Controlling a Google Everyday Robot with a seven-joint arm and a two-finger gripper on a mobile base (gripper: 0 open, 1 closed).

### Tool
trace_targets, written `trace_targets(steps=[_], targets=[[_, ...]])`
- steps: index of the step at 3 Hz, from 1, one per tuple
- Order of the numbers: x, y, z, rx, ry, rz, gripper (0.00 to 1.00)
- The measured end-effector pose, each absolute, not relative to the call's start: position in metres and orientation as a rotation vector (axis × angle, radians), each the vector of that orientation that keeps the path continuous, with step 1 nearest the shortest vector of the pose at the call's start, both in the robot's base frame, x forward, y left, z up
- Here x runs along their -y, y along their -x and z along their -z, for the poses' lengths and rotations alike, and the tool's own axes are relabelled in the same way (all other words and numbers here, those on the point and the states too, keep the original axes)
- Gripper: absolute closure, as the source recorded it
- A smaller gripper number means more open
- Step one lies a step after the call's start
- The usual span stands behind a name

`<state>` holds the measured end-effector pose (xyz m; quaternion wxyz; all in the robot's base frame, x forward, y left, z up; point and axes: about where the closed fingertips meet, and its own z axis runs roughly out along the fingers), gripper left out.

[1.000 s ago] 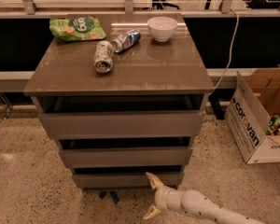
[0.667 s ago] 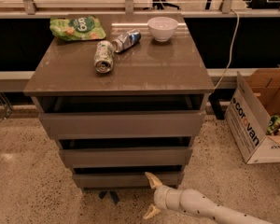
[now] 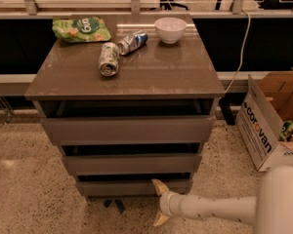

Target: Open bottom drawer

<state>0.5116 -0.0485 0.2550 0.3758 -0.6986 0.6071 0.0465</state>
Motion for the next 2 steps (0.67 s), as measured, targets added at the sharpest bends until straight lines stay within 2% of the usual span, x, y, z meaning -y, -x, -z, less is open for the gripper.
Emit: trace_targets(steps=[2], targets=[[0.065,-0.554,-0.232,-1.626,1.814,0.068,0.00]])
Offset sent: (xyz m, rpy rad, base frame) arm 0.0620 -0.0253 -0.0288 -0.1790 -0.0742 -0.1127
